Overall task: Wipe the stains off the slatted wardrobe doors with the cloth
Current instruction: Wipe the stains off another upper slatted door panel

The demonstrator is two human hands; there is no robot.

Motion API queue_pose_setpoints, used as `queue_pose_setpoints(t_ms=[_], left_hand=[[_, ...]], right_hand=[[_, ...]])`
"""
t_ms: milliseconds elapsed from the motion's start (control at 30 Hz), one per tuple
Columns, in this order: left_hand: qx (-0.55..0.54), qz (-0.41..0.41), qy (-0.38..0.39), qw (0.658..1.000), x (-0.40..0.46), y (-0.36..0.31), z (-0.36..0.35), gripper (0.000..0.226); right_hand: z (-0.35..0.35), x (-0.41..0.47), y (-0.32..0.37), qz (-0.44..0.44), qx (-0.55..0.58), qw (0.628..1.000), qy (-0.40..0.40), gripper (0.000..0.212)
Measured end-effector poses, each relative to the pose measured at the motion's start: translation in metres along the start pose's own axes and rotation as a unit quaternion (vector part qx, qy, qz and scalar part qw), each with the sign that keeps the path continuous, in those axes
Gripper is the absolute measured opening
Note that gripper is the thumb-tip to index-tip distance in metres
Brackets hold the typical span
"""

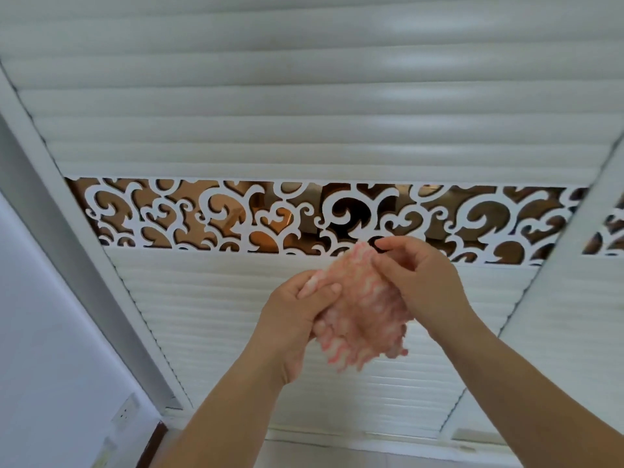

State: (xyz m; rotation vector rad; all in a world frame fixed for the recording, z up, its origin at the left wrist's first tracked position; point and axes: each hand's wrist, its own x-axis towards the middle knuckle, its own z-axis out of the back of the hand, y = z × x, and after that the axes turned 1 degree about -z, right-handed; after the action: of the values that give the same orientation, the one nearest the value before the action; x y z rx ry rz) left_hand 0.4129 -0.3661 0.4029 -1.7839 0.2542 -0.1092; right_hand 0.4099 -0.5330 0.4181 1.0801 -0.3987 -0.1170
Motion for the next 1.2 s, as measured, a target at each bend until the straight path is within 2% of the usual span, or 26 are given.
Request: queue_pose_setpoints(t_ms=[33, 100, 167, 267, 300, 400, 533, 733, 867, 1000, 1200], left_hand=[[0.004, 0.000, -0.002, 1.000, -0.001, 0.001, -0.008, 0.012], [0.027, -0.017, -0.007, 0.999, 0.000, 0.003, -0.022, 0.017], [0.053, -0.038, -0.003, 0.998, -0.001, 0.002, -0.032, 0.022], [0.089, -0.051, 0.056, 0.993, -0.008, -0.001, -0.060, 0.023], [0.098, -0.054, 0.080, 0.991, -0.010, -0.003, -0.067, 0.023], [0.080, -0.049, 0.113, 0.989, -0.012, -0.007, -0.091, 0.022], [0.042, -0.043, 0.067, 0.996, -0.007, -0.008, -0.130, 0.027], [0.047, -0.027, 0.009, 0.999, -0.001, 0.012, -0.210, 0.010], [0.034, -0.021, -0.005, 0.999, 0.000, 0.024, -0.257, 0.006], [0.043, -0.029, 0.023, 0.998, -0.001, 0.031, -0.298, 0.009], [0.112, -0.035, 0.000, 0.993, 0.005, 0.030, -0.344, 0.010]], right_hand=[[0.006, -0.005, -0.001, 0.042, -0.079, 0.995, -0.040, 0.011], [0.019, -0.015, 0.001, 0.083, -0.108, 0.988, -0.072, 0.005], [0.021, -0.018, 0.006, 0.043, -0.033, 0.998, -0.021, 0.007], [0.036, -0.024, 0.006, -0.029, 0.077, 0.996, 0.037, 0.034], [0.041, -0.024, 0.005, -0.041, 0.097, 0.994, 0.038, 0.035], [0.066, -0.023, -0.001, -0.049, 0.126, 0.990, 0.029, 0.022], [0.102, -0.021, -0.013, -0.049, 0.120, 0.991, 0.044, 0.018], [0.172, -0.026, -0.041, -0.003, 0.054, 0.997, 0.062, 0.020], [0.212, -0.025, -0.063, 0.014, -0.003, 1.000, 0.025, 0.013], [0.259, -0.018, -0.080, 0.001, -0.057, 0.998, -0.014, 0.008], [0.340, -0.002, -0.093, -0.075, 0.007, 0.995, -0.064, 0.014]])
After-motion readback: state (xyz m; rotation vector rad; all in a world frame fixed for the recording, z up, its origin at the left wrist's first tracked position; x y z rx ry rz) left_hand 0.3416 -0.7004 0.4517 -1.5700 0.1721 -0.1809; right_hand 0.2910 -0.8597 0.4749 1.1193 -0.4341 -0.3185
